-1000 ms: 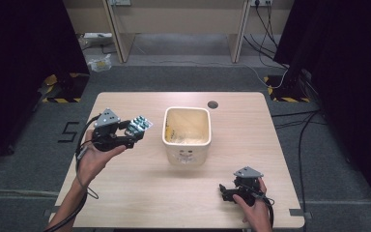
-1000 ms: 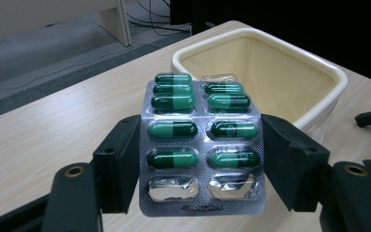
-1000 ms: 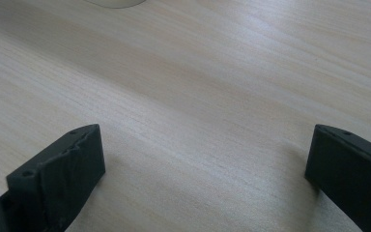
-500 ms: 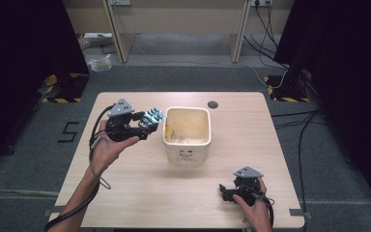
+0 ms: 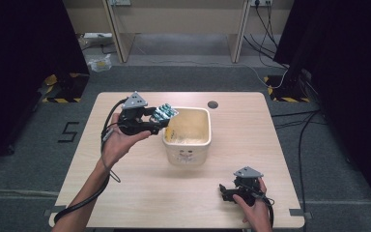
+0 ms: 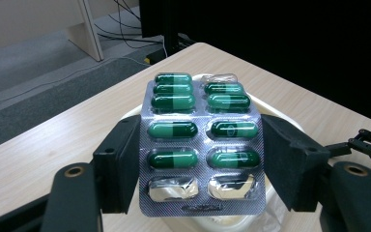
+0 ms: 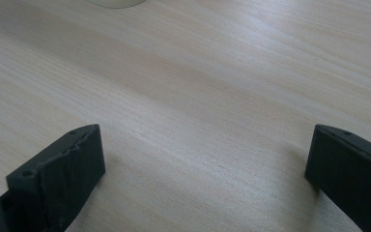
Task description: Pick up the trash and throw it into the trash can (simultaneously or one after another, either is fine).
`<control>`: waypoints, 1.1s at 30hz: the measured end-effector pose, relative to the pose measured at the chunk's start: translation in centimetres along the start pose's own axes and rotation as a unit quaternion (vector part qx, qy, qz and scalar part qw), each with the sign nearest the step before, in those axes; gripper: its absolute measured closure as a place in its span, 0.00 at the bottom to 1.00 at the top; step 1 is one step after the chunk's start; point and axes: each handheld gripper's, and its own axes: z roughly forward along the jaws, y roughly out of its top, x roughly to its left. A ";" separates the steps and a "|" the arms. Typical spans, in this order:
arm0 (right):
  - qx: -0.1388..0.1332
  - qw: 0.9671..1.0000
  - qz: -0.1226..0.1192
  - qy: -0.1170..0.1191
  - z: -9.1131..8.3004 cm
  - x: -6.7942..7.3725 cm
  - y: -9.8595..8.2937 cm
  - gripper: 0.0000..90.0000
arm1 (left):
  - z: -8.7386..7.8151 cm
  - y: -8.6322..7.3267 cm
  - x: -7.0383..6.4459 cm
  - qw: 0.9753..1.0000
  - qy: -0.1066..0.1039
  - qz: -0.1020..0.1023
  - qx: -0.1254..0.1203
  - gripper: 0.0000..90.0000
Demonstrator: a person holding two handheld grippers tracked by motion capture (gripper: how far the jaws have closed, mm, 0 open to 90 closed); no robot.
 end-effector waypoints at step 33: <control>0.000 1.000 0.001 0.001 0.0 0.0 0.0 0.01 | 7.9 -0.2 -0.8 0.997 -0.029 -0.008 0.072 0.38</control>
